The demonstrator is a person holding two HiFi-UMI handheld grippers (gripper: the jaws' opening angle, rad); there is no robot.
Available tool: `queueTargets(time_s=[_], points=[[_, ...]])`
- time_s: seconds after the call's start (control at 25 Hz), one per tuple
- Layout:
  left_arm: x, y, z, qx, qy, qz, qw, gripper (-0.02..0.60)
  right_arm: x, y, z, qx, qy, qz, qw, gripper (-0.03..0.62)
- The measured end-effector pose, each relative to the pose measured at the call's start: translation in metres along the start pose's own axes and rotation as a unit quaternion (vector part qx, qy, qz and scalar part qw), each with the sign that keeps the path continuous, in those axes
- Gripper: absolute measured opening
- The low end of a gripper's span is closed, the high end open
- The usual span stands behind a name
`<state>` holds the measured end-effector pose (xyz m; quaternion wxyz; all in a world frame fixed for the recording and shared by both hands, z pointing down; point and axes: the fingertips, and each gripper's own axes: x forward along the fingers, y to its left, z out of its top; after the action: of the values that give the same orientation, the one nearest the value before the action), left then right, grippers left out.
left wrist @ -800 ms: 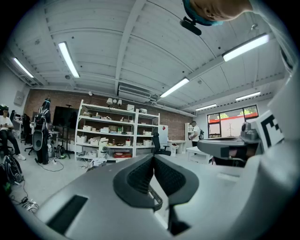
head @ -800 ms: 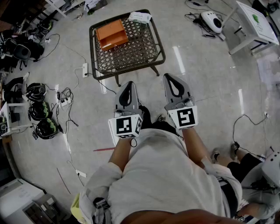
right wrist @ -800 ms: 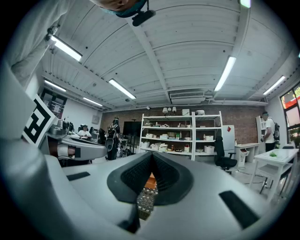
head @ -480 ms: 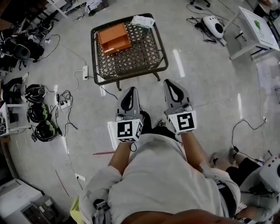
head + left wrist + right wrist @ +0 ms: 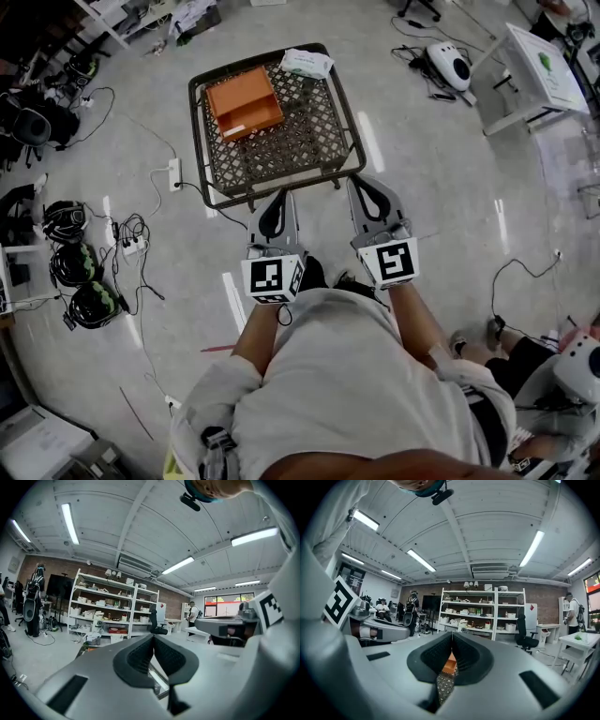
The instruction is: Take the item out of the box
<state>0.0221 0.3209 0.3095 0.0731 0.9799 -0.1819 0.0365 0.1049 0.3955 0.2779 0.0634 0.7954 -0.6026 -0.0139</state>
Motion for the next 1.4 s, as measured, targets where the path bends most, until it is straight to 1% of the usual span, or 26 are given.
queueTargets(time_s=[0.08, 0.24, 0.36, 0.56, 0.84, 0.96, 1.12, 1.28, 1.4], points=[[0.011, 0.017, 0.006, -0.006, -0.004, -0.002, 1.0, 0.009, 0.018, -0.002, 0.003, -0.004, -0.001, 0.0, 1.0, 0.005], [0.019, 0.053, 0.015, -0.011, -0.01, -0.006, 0.9999, 0.009, 0.049, 0.005, 0.002, 0.013, 0.012, -0.002, 1.0, 0.005], [0.021, 0.08, 0.015, -0.018, -0.008, -0.009, 0.9998, 0.009, 0.071, 0.016, 0.004, 0.005, 0.018, -0.007, 1.0, 0.005], [0.026, 0.111, 0.012, -0.039, 0.001, 0.004, 0.9992, 0.009, 0.1, 0.032, 0.009, -0.007, 0.028, 0.015, 0.999, 0.005], [0.042, 0.136, 0.011, -0.043, 0.009, 0.024, 0.9987, 0.009, 0.142, 0.037, 0.007, -0.01, 0.031, 0.048, 0.998, 0.005], [0.051, 0.151, 0.012, -0.037, 0.011, 0.04, 0.9985, 0.009, 0.166, 0.039, 0.006, -0.005, 0.022, 0.069, 0.997, 0.005], [0.068, 0.175, 0.018, -0.034, 0.012, 0.075, 0.9965, 0.009, 0.205, 0.036, 0.009, -0.002, 0.01, 0.109, 0.994, 0.005], [0.094, 0.194, 0.018, -0.038, 0.021, 0.107, 0.9933, 0.009, 0.247, 0.025, 0.01, -0.007, 0.005, 0.154, 0.988, 0.005], [0.117, 0.206, 0.018, -0.047, 0.028, 0.131, 0.9898, 0.009, 0.279, 0.019, 0.007, -0.017, 0.007, 0.193, 0.981, 0.005]])
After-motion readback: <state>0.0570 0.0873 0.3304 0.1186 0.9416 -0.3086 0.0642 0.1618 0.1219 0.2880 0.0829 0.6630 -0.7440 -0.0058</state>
